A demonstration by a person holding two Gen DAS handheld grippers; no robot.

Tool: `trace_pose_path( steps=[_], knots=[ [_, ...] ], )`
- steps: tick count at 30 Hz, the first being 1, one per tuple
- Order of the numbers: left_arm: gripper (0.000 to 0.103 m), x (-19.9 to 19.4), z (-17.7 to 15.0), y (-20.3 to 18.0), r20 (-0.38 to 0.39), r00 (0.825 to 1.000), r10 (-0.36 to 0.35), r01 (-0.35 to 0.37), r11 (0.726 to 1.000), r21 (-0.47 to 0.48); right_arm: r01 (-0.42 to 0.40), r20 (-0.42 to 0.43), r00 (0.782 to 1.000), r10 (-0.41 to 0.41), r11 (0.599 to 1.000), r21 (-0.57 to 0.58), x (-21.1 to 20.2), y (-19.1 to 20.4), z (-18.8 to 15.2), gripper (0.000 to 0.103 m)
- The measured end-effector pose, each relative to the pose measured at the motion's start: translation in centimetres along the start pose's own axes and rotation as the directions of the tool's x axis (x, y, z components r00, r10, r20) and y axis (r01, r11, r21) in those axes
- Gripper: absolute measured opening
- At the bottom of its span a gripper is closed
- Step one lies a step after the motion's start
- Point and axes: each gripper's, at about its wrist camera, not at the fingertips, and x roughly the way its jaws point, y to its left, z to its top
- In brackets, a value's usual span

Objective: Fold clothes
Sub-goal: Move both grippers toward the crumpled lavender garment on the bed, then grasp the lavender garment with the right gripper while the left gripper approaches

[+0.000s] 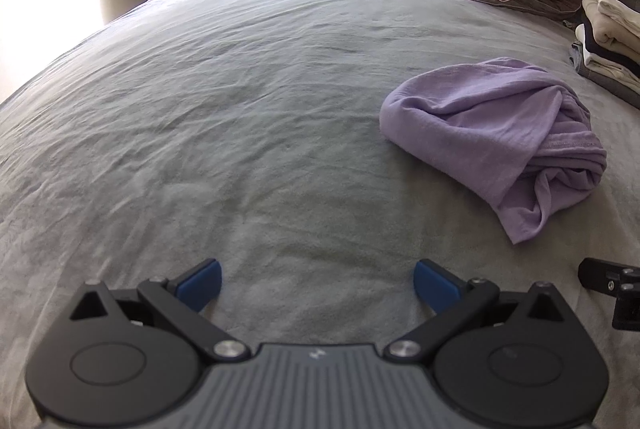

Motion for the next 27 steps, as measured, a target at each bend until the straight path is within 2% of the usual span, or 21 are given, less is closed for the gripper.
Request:
trace_pose_path(
  steps=[3,10,14,18,20,24,27],
  knots=[
    [0.103,0.0,0.9,0.2,-0.027,0.999,-0.041,0.041,0.999,0.004,-0.002,0.023,1.000,0.002,1.000,0.001,-0.2,0.0,-0.1,0.103],
    [0.103,-0.3,4.1,1.0,-0.013,0.998,-0.054,0.053,0.998,-0.033,-0.006,-0.050,0.999,0.008,0.999,0.051,-0.2,-0.2,2.7,0.103],
    [0.103,-0.8,5.5,1.3,0.006,0.994,-0.113,0.113,0.993,-0.024,-0.041,0.004,0.999,0.041,0.998,0.045,-1.3,-0.2,5.1,0.103],
    [0.103,-0.6,5.0,1.2,0.028,0.988,-0.153,0.153,0.988,0.000,-0.074,0.079,0.994,0.071,0.997,0.037,-1.4,-0.6,6.2,0.103],
    [0.103,-0.4,4.9,1.0,0.017,0.980,-0.198,0.198,0.980,0.021,-0.108,0.101,0.990,0.101,0.992,0.068,-0.9,-1.4,6.1,0.103],
    [0.103,-1.0,5.7,1.0,0.030,0.950,-0.311,0.310,0.950,0.022,-0.167,0.082,0.984,0.158,0.979,0.120,0.0,-2.5,6.8,0.103],
    [0.103,-1.4,6.3,1.5,0.069,0.940,-0.335,0.335,0.942,0.003,-0.207,0.128,0.973,0.191,0.970,0.128,-0.5,-2.7,7.7,0.101]
  ],
)
